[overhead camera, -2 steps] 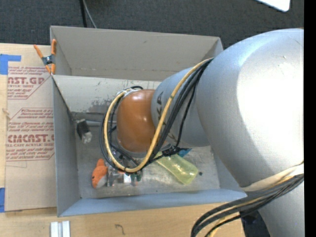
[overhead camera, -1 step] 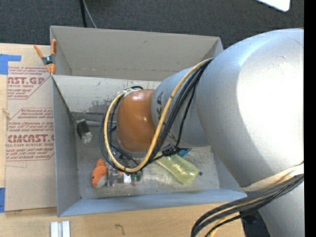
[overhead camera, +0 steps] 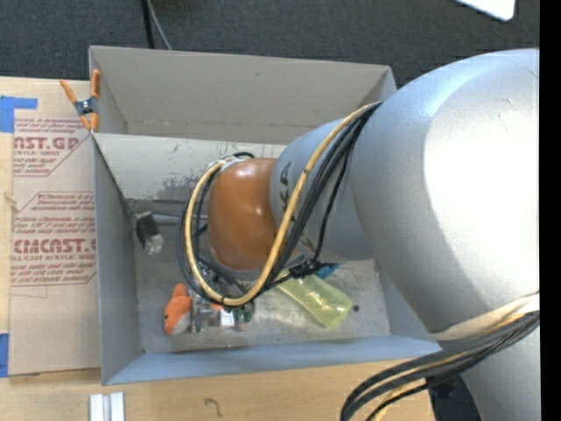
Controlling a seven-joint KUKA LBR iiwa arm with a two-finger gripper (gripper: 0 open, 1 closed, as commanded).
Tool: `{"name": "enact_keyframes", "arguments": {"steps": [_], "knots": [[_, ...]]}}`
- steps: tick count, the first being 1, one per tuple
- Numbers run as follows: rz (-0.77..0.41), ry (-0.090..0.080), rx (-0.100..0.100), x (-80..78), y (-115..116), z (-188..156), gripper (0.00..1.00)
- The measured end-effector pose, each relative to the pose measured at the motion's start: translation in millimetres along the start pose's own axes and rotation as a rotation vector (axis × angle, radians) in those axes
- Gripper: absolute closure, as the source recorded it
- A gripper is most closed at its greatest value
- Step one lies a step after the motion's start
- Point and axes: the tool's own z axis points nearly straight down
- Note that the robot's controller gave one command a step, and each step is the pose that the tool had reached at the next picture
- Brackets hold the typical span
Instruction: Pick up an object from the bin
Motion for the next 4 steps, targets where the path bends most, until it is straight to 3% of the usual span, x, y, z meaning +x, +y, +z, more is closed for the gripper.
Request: {"name": "enact_keyframes", "arguments": {"steps": [1, 4], "knots": [[0.0, 0.009, 0.003, 2.3, -0.5, -16.6, 1.0], [0.0, -0.004, -0.002, -0.8, 0.9, -57.2, 1.0]]}}
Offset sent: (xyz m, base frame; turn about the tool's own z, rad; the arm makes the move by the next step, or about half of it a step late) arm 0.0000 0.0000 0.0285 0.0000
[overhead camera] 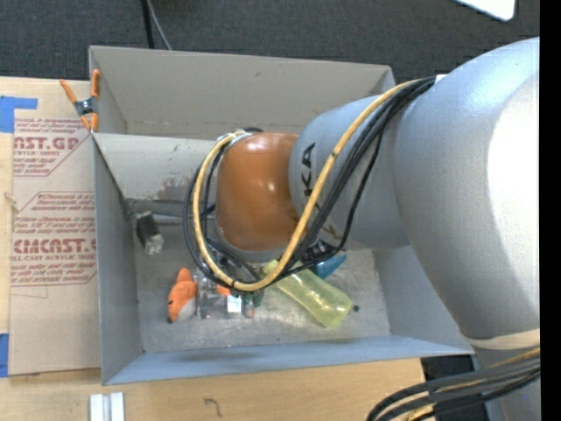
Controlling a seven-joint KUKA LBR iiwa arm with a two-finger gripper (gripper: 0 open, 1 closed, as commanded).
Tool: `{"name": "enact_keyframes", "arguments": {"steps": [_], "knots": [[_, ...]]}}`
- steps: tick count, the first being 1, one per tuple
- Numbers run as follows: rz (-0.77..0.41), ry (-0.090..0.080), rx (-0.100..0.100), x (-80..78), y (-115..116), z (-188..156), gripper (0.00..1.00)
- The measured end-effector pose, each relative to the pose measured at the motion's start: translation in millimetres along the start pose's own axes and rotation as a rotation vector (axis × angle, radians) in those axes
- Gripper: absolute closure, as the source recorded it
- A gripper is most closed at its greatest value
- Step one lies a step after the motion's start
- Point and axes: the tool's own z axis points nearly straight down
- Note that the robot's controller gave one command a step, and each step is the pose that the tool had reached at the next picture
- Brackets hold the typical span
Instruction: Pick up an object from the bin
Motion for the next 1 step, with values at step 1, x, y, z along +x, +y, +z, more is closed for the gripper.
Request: {"name": "enact_keyframes", "arguments": {"steps": [1], "knots": [[-0.001, -0.001, 0.0, -0.1, 0.2, 9.1, 1.0]]}}
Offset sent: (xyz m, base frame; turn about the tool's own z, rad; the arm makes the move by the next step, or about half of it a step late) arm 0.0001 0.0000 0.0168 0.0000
